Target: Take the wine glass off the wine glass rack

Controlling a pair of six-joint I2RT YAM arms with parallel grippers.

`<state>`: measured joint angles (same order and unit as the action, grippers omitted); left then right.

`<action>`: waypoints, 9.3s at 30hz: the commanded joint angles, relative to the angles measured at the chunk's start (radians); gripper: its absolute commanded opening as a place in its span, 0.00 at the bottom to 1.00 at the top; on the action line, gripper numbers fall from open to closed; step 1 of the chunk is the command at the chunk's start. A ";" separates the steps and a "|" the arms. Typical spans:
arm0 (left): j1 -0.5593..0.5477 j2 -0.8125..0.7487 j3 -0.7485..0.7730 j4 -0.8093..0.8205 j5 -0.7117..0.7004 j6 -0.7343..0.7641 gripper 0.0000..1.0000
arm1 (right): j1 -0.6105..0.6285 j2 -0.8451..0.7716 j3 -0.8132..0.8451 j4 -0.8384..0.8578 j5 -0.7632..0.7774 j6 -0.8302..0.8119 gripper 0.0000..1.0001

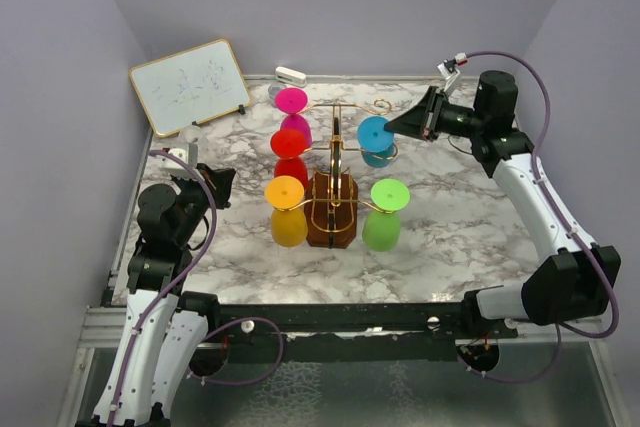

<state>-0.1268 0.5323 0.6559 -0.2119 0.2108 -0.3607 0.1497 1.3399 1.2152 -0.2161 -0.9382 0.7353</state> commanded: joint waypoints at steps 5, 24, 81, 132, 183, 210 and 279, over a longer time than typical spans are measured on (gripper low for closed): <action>-0.004 -0.002 -0.001 -0.010 -0.026 -0.003 0.06 | 0.000 0.018 0.043 -0.006 0.207 -0.031 0.01; -0.002 0.008 -0.001 -0.003 -0.029 -0.012 0.14 | 0.489 -0.116 0.240 0.015 0.821 -0.779 0.01; -0.047 0.296 0.988 -0.708 0.337 -0.307 0.57 | 1.405 -0.060 -0.419 0.606 1.501 -2.634 0.01; -0.086 0.310 1.085 -0.711 0.151 -0.277 0.00 | 1.456 -0.094 -0.462 0.690 1.526 -2.639 0.52; 0.220 1.331 1.377 -0.519 -0.224 -0.024 0.00 | 1.354 -0.287 0.014 0.268 2.153 -1.404 0.49; 0.095 1.433 1.223 -0.431 -0.493 0.086 0.00 | 1.354 -0.369 -0.016 0.070 2.142 -1.183 0.48; -0.029 -0.069 0.054 -0.132 -0.119 0.071 0.48 | -0.248 -0.318 -0.089 -0.225 0.023 -0.068 0.31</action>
<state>-0.1452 0.4782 0.7055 -0.3244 0.1444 -0.3046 -0.0902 1.1820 1.2819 -0.5495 -0.5999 0.5064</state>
